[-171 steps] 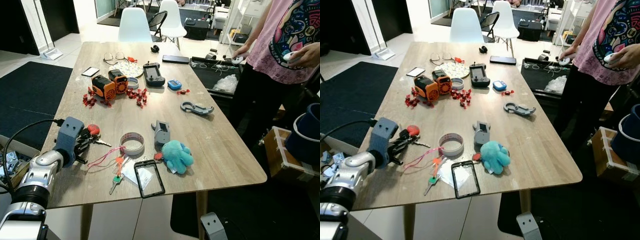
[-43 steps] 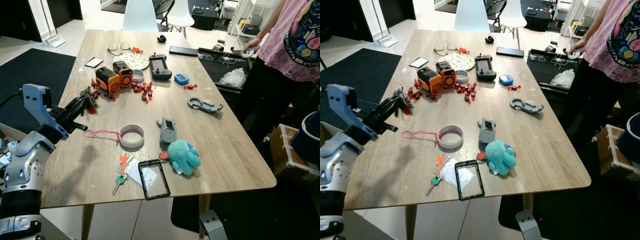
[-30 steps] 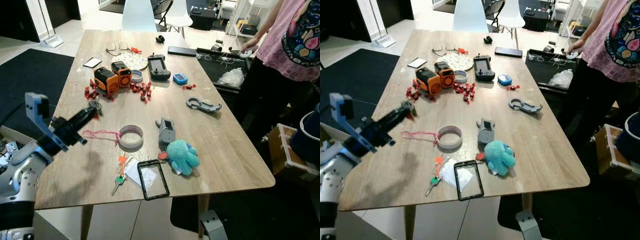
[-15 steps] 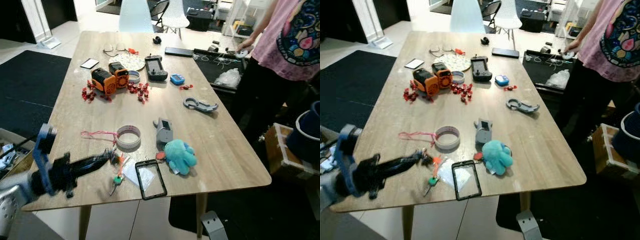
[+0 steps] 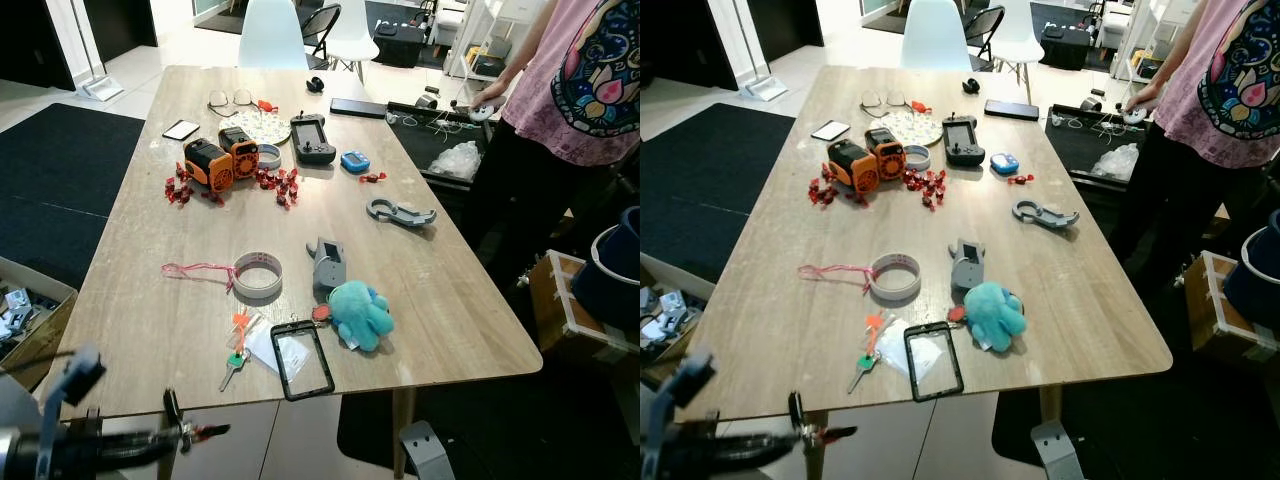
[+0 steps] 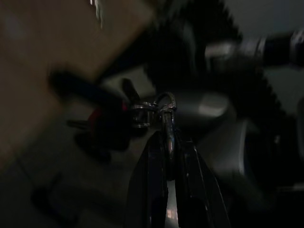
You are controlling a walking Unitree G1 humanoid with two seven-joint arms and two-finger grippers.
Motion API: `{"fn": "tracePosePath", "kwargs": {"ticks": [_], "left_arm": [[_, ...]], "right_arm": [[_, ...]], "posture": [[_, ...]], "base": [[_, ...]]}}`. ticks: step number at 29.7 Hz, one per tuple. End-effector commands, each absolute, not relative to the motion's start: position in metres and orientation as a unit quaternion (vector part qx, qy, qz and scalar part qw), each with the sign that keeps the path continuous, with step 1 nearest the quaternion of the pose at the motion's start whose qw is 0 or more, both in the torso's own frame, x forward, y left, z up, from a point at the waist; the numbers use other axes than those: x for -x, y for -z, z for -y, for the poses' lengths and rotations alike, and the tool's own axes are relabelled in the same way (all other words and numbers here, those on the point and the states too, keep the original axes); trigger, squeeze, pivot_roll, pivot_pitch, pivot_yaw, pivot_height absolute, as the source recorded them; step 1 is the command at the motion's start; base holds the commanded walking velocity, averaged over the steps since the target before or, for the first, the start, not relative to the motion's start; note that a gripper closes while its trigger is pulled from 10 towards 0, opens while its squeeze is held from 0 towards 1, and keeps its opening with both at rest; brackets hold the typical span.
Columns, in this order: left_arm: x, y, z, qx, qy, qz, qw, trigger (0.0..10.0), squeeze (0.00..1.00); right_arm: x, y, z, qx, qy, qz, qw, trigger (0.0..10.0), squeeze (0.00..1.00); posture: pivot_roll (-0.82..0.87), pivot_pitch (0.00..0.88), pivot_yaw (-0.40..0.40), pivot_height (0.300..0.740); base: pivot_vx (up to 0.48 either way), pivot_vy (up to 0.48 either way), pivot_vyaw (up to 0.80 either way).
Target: Hang keys on a hook
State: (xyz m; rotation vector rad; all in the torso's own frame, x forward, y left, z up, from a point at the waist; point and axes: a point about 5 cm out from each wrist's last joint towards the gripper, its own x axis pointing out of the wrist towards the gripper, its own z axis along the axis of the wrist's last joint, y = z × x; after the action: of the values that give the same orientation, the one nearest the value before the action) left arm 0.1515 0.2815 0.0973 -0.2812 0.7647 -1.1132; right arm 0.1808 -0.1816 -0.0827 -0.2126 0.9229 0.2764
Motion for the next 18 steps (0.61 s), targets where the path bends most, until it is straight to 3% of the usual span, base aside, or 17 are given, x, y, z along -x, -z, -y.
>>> {"fn": "tracePosePath", "kwargs": {"ticks": [1,12,17,18], "left_arm": [[-0.145,-0.092,-0.286,0.115,0.514,-0.384,0.758,0.0,0.00],[-0.120,-0.070,-0.288,0.130,0.501,-0.433,0.738,0.0,0.00],[-0.102,-0.042,-0.290,0.095,0.474,-0.481,0.731,0.0,0.00],[-0.100,-0.029,-0.291,0.066,0.454,-0.491,0.741,0.0,0.00]], "right_arm": [[-0.176,0.085,0.184,0.102,-0.129,-0.453,0.876,10.0,0.00],[-0.174,0.085,0.187,0.104,-0.128,-0.455,0.875,10.0,0.00],[-0.175,0.085,0.186,0.104,-0.128,-0.454,0.876,10.0,0.00],[-0.176,0.085,0.185,0.103,-0.128,-0.453,0.876,10.0,0.00]], "posture": [[0.06,0.083,-0.086,0.740],[0.06,0.086,-0.089,0.740],[0.06,0.084,-0.085,0.740],[0.06,0.083,-0.085,0.740]], "base": [[0.000,0.000,0.00],[0.000,0.000,0.00],[0.000,0.000,0.00],[0.000,0.000,0.00]]}}
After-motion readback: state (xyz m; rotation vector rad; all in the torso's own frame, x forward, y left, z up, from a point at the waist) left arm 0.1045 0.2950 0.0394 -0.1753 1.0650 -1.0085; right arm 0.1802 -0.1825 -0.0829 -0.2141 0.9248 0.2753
